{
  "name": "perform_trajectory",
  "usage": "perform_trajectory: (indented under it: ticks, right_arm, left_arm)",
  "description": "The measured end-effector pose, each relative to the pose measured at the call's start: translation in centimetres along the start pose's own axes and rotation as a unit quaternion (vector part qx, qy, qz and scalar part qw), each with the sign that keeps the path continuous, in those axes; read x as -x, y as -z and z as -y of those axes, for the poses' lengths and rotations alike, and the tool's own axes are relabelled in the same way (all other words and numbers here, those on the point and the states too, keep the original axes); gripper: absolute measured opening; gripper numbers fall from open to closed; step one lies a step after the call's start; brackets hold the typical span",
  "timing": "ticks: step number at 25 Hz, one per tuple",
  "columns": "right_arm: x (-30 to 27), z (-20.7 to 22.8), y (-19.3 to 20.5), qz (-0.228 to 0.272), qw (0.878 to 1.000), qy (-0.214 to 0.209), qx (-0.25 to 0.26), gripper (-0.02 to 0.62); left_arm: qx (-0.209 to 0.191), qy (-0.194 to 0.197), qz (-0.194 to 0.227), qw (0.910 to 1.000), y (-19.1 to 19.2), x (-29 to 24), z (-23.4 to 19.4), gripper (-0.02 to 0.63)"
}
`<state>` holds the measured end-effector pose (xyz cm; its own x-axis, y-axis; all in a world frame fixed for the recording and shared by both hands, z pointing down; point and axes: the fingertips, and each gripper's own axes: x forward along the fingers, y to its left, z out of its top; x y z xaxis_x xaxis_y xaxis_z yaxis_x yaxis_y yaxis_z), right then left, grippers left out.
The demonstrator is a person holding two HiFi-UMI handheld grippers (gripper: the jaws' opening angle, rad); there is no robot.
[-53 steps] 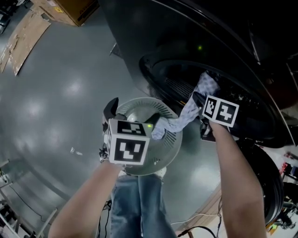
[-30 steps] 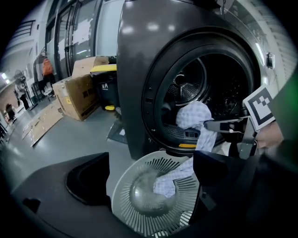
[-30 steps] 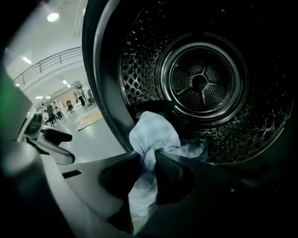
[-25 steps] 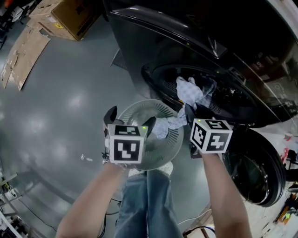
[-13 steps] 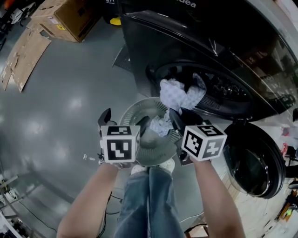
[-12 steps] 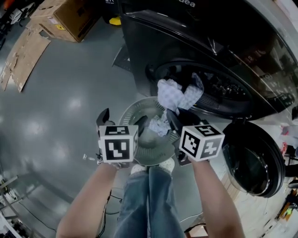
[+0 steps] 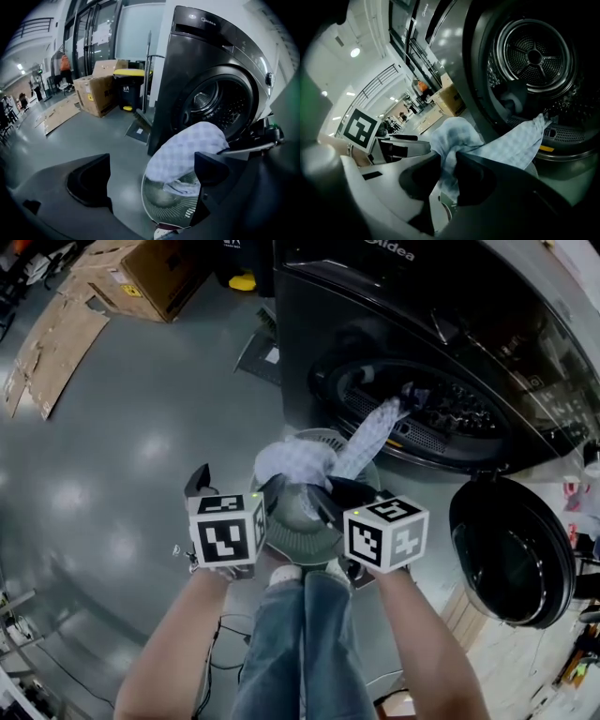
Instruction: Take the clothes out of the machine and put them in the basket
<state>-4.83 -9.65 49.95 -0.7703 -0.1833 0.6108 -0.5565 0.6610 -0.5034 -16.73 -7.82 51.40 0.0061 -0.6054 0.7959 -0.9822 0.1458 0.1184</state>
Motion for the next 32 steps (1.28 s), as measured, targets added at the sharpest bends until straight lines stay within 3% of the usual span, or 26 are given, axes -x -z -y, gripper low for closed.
perform_trajectory:
  ticks: [4,9,13,17,18,20,26,32]
  right_arm:
    - [-0.3,-0.9,1.8,-0.032,0.999,-0.007,-0.004,0.084]
    - [-0.7,0.9,4.9,-0.082,0.996,0.046,-0.005,0.092]
    - [-1.0,3.0,7.9,-0.129,0.988,0.087,-0.024,0.141]
    - [-0.8,4.0,8.5,-0.116,0.986,0.092,-0.071,0.144]
    - [-0.8,4.4,8.6,-0.116,0.986,0.098,-0.075,0.175]
    - [-0.8,5.3,9.1,-0.123,0.984,0.113,-0.069,0.331]
    - [-0.5,8.4,9.0,-0.132,0.98,0.134,-0.063,0.337]
    - [-0.4,13.5,6.6,-0.129,0.977,0.168,-0.024,0.336]
  left_arm:
    - [-0.006,-0.001,-0.009,0.9999,1.0,0.4,-0.7,0.565]
    - [0.005,0.0,-0.011,0.9999,2.1,0.3,-1.0,0.565]
    - [0.0,0.005,-0.018,0.9998,2.9,-0.1,-0.5,0.565]
    - [-0.004,0.008,-0.022,0.9997,3.3,-0.6,-0.1,0.565]
    - [-0.005,0.009,-0.024,0.9997,3.4,-0.6,0.0,0.565]
    - [-0.005,0.01,-0.026,0.9996,3.5,-0.8,0.2,0.565]
    - [-0.006,0.009,-0.033,0.9994,3.6,-2.0,0.8,0.565]
    - [-0.002,0.008,-0.042,0.9991,3.9,-3.8,1.8,0.565]
